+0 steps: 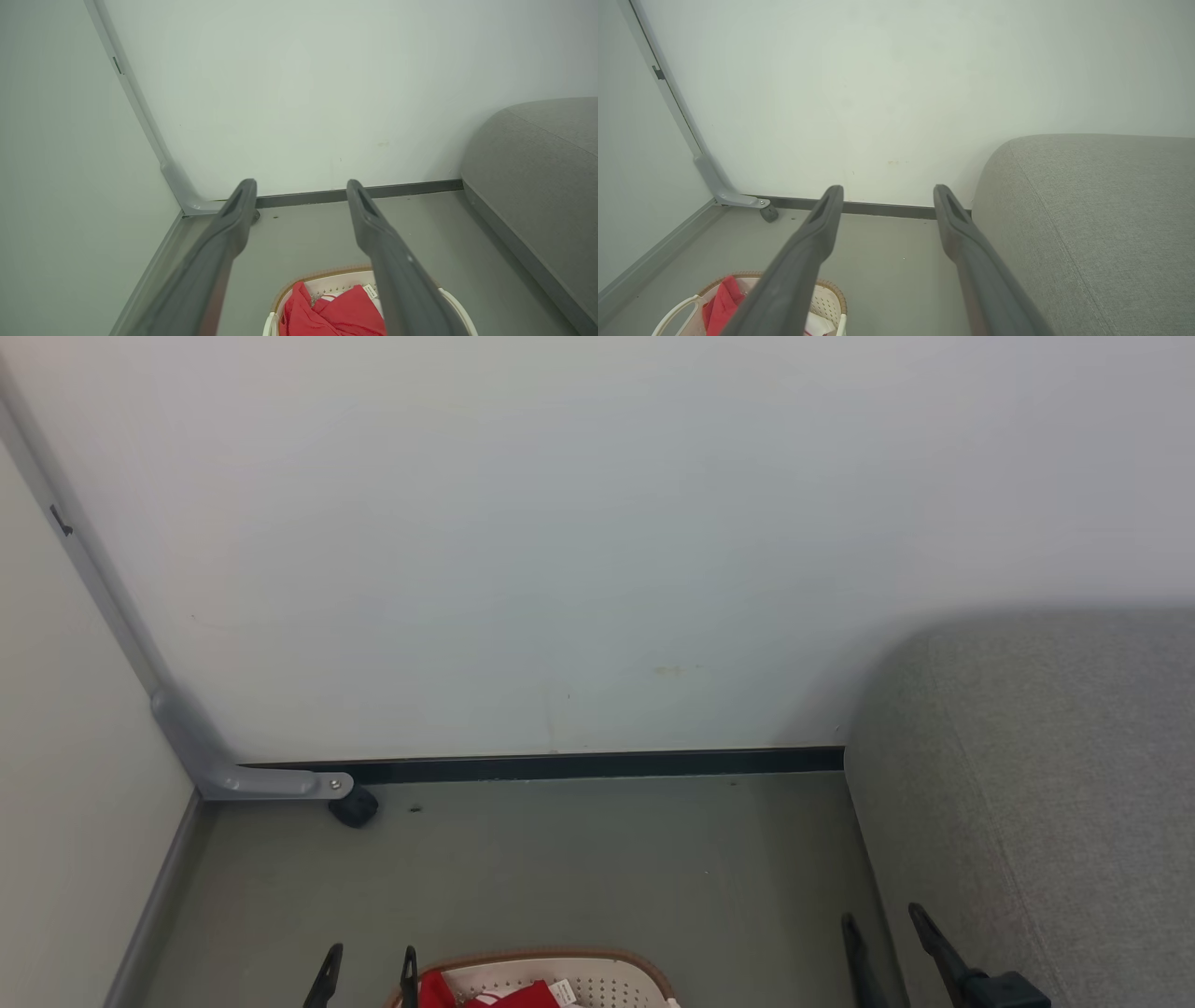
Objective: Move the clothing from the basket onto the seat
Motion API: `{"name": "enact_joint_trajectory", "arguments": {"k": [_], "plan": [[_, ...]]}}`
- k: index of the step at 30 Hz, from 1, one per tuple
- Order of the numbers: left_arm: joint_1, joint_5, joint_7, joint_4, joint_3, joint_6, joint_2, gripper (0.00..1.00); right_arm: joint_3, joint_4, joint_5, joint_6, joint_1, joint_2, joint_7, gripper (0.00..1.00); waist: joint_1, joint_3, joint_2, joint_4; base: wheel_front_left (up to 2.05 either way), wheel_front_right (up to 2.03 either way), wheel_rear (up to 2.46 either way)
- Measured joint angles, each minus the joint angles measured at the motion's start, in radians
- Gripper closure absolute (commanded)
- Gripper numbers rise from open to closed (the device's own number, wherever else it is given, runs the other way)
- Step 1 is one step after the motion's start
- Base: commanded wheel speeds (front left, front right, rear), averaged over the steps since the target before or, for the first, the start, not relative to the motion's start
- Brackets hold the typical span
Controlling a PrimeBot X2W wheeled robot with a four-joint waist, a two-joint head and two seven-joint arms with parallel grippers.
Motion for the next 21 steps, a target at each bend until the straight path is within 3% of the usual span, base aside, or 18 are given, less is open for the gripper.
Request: {"name": "enact_joint_trajectory", "arguments": {"k": [21], "plan": [[-0.001, -0.080, 0.000, 0.048, -0.046, 0.001, 0.000, 0.00, -0.017, 0.024, 0.010, 0.010, 0.000, 0.009, 0.000, 0.00, 0.0000, -0.005, 0.0000, 0.003, 0.00, 0.00, 0.00]]}}
